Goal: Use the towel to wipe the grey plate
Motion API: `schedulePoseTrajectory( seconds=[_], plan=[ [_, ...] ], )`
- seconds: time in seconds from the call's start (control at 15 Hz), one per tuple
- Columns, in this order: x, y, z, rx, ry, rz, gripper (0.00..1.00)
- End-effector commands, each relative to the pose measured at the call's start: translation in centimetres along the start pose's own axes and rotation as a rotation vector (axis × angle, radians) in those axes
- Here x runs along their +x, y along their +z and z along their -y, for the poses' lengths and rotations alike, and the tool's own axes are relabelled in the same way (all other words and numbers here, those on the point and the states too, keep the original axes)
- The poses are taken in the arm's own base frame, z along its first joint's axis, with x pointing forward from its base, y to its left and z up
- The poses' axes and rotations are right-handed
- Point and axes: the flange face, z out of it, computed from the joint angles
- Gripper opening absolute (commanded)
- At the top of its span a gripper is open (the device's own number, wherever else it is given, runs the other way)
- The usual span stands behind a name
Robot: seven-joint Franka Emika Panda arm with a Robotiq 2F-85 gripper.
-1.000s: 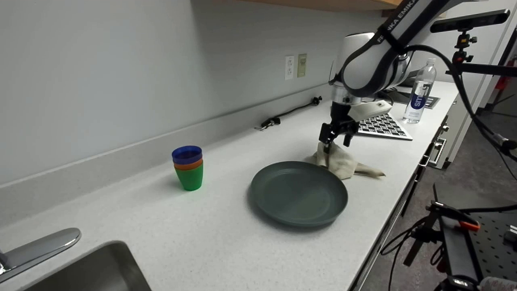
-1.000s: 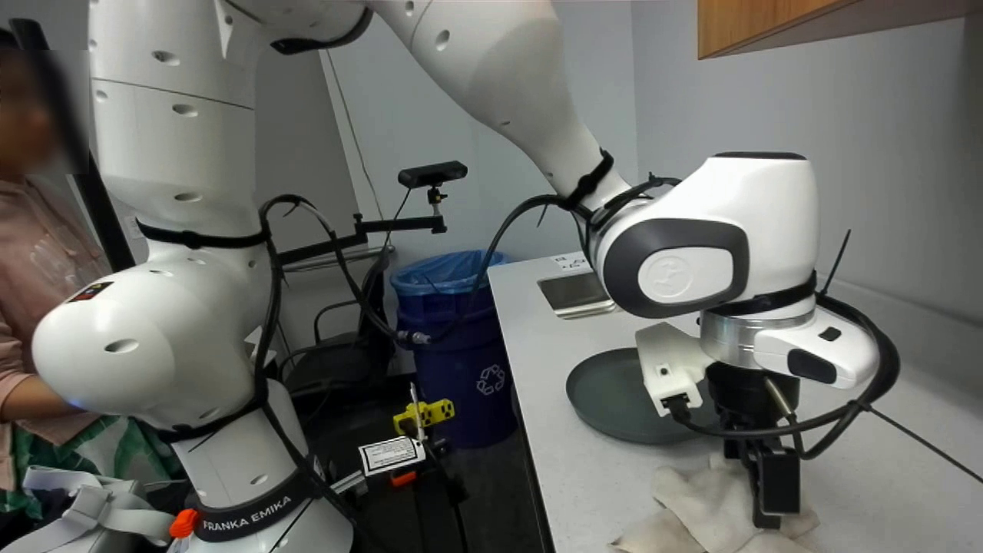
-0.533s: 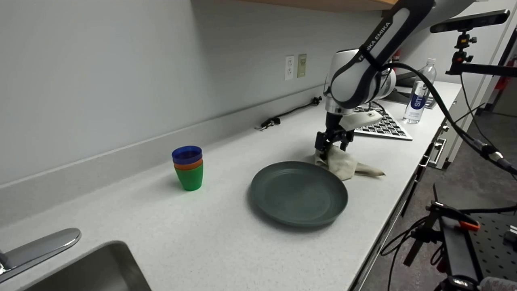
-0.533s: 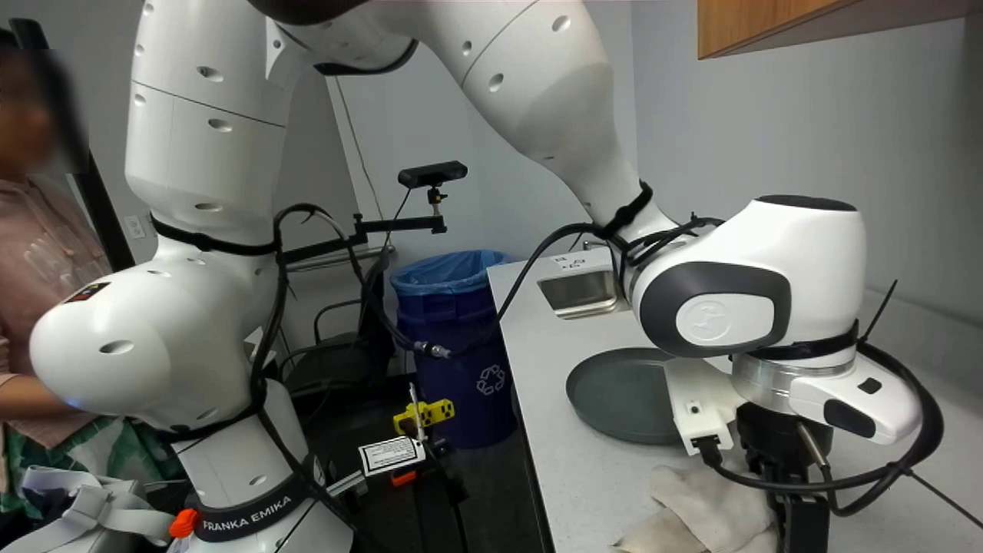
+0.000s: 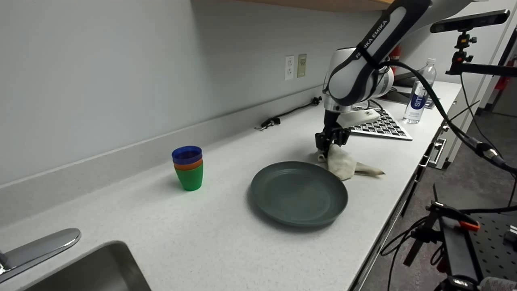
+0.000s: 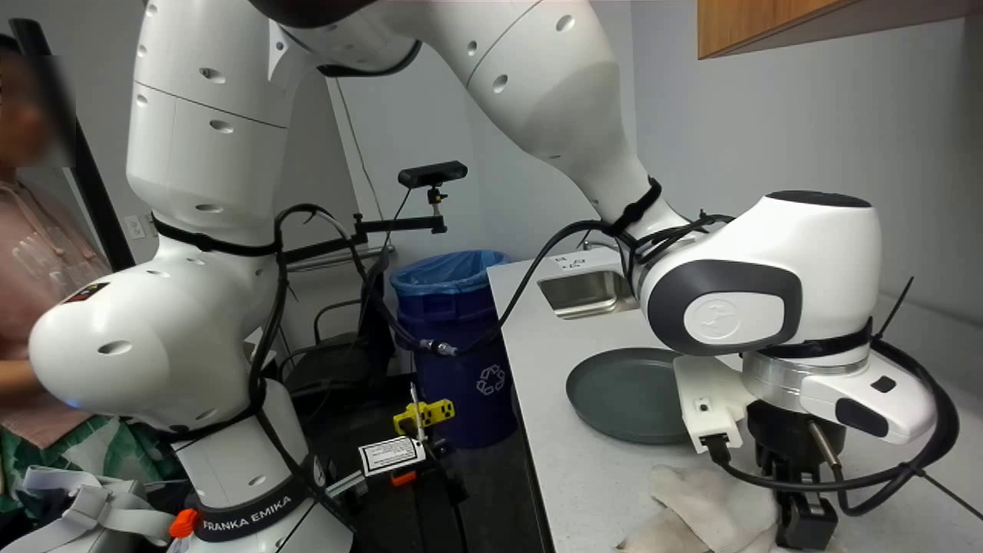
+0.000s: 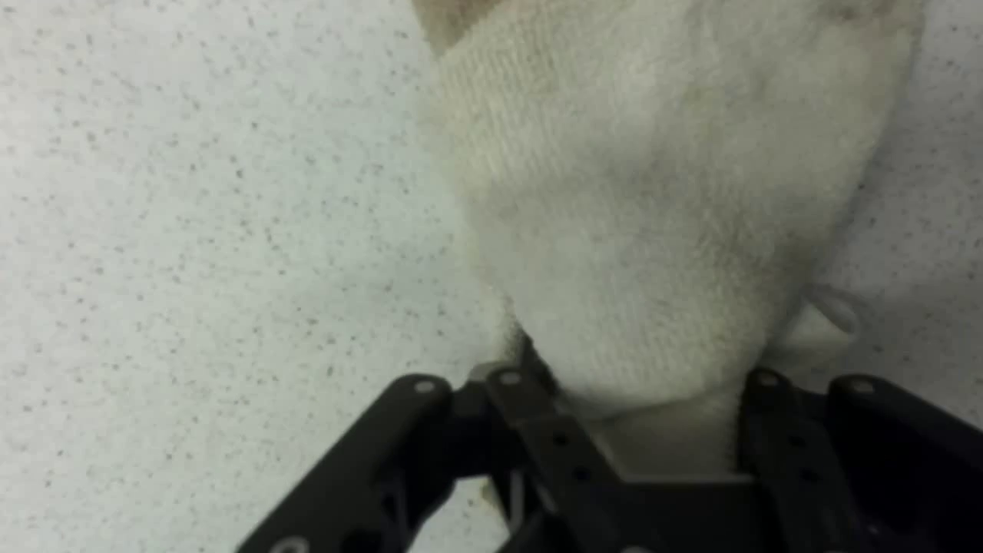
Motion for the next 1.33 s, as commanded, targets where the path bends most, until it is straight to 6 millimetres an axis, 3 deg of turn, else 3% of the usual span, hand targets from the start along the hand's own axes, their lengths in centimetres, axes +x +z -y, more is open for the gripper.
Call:
schedulePoseTrajectory(
  seconds=[0.0, 0.13, 0.6, 1.0, 1.27],
  plan=[
    [-1.2, -2.0, 1.0, 0.015, -0.051, 0.026, 0.07],
    [-2.2, -3.3, 1.7, 0.009, -0.089, 0.039, 0.0],
    [-3.9, -10.3, 5.5, 0.005, -0.222, -0.111, 0.02],
    [-4.8, -16.8, 10.8, 0.03, -0.364, -0.289, 0.02],
    [-6.5, -18.3, 15.4, 0.114, -0.448, -0.341, 0.02]
  ],
)
